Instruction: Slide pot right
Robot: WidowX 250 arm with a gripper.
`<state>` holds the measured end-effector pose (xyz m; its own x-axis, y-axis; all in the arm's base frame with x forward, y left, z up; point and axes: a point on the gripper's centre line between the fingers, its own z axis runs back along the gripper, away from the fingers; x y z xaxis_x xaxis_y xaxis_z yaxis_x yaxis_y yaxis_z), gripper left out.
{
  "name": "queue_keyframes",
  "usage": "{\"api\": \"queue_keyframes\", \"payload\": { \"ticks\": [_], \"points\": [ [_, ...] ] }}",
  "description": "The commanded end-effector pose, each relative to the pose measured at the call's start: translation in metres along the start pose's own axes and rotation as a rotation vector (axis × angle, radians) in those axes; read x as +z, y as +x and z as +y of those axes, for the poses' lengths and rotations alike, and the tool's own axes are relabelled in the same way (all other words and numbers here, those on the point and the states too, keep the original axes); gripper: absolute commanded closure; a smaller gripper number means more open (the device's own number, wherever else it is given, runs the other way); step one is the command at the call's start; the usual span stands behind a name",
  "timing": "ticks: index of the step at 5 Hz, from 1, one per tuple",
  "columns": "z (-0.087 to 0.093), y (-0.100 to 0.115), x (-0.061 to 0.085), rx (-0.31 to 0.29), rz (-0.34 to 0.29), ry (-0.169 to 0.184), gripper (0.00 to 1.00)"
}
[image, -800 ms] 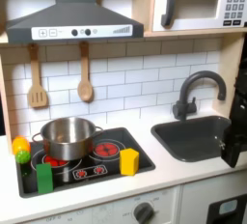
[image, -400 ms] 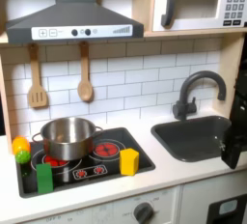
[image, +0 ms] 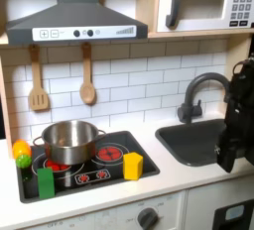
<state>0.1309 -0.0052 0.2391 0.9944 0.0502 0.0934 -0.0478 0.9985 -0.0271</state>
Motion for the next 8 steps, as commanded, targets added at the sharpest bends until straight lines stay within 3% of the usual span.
{"api": "queue_keyframes", "payload": {
  "ticks": [1, 4, 8],
  "points": [
    [0.026, 0.027, 0.008, 0.077, -0.041, 0.009, 0.00],
    [0.058, 0.073, 0.012, 0.123, -0.077, 0.023, 0.00],
    [0.105, 0.154, -0.005, 0.115, -0.137, 0.028, 0.00]
  ]
}}
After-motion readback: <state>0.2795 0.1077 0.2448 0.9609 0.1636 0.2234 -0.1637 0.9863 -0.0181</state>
